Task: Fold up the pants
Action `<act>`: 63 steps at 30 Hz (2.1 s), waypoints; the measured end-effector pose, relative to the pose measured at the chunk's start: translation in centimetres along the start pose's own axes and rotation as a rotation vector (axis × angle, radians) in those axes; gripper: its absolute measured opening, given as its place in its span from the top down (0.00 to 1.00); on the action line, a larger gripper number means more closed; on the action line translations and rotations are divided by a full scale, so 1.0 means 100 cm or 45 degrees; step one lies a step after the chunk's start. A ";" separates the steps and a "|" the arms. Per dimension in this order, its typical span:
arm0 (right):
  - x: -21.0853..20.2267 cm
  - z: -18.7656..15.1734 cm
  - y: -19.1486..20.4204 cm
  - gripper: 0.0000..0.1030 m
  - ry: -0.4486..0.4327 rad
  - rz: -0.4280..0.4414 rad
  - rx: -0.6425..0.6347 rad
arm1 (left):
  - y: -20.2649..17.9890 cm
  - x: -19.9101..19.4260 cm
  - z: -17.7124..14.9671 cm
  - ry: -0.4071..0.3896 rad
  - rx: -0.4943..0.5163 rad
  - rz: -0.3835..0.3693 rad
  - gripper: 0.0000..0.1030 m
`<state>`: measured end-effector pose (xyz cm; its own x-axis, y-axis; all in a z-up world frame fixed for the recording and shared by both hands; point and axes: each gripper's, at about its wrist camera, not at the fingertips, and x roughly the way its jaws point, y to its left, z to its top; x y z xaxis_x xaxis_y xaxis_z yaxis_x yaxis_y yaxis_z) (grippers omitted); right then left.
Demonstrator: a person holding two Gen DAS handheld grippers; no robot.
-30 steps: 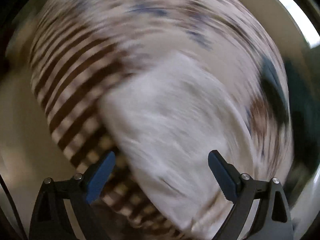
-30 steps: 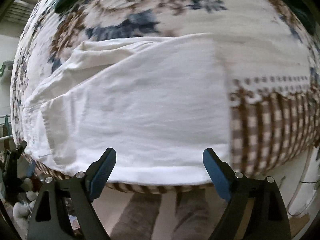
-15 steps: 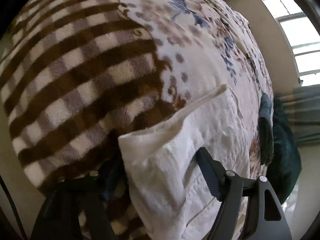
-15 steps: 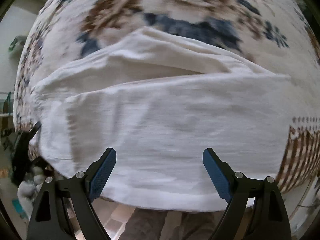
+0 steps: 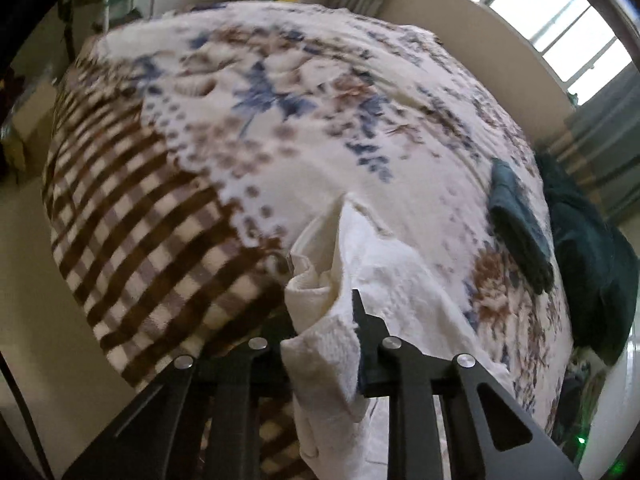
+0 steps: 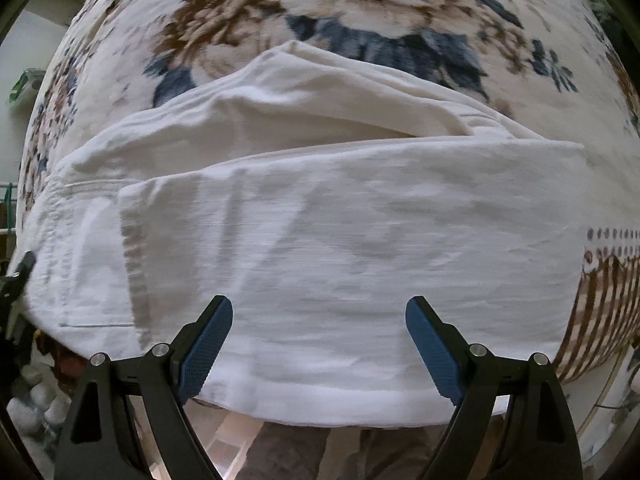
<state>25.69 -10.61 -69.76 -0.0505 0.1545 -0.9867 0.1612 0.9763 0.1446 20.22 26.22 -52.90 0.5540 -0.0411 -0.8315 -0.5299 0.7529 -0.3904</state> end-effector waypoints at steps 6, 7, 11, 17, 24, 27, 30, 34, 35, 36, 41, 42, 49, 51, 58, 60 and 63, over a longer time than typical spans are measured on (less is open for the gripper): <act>-0.009 -0.001 -0.023 0.12 -0.040 0.015 0.052 | -0.052 -0.037 -0.001 -0.062 0.110 -0.145 0.84; -0.010 -0.001 -0.028 0.12 -0.039 0.023 0.067 | -0.063 -0.043 -0.002 -0.067 0.135 -0.172 0.84; -0.012 -0.002 -0.060 0.12 -0.032 0.112 0.167 | -0.124 -0.069 -0.028 -0.064 0.357 -0.308 0.84; -0.032 -0.012 -0.117 0.12 -0.076 0.165 0.251 | -0.219 -0.075 -0.123 0.083 0.728 -0.423 0.84; -0.051 -0.022 -0.205 0.12 -0.102 0.062 0.290 | -0.286 -0.007 -0.245 0.304 1.106 -0.218 0.84; -0.057 -0.023 -0.238 0.12 -0.120 -0.021 0.261 | -0.298 0.024 -0.274 0.339 1.203 -0.077 0.84; -0.061 -0.025 -0.263 0.12 -0.127 -0.055 0.251 | -0.305 0.040 -0.289 0.336 1.268 0.014 0.84; -0.072 -0.033 -0.290 0.12 -0.128 -0.053 0.255 | -0.317 0.055 -0.314 0.346 1.400 0.151 0.79; -0.072 -0.031 -0.289 0.12 -0.130 -0.055 0.253 | -0.322 0.057 -0.319 0.355 1.431 0.189 0.77; -0.074 -0.032 -0.291 0.12 -0.137 -0.057 0.247 | -0.325 0.058 -0.320 0.360 1.443 0.206 0.74; -0.087 -0.035 -0.292 0.12 -0.154 -0.055 0.218 | -0.342 0.017 -0.308 0.255 1.411 0.208 0.28; -0.088 -0.034 -0.290 0.12 -0.155 -0.045 0.218 | -0.344 0.004 -0.300 0.222 1.384 0.201 0.18; -0.100 -0.024 -0.266 0.12 -0.164 0.343 0.230 | -0.304 -0.045 -0.212 0.067 1.149 0.339 0.09; -0.089 -0.014 -0.252 0.12 -0.130 0.491 0.234 | -0.277 -0.041 -0.185 0.038 1.078 0.445 0.09; -0.018 0.024 -0.192 0.12 0.020 0.627 0.169 | -0.188 0.005 -0.130 0.086 0.940 0.808 0.09; -0.008 0.028 -0.178 0.13 0.022 0.582 0.122 | -0.172 0.013 -0.124 0.115 0.906 0.837 0.09; -0.021 0.022 -0.162 0.56 -0.060 0.520 0.079 | -0.163 0.012 -0.124 0.130 0.883 0.830 0.09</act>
<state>25.34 -27.08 -70.23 0.0751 0.5185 -0.8518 0.2175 0.8251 0.5214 21.58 5.80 -52.45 0.2083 0.4916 -0.8455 -0.1983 0.8678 0.4557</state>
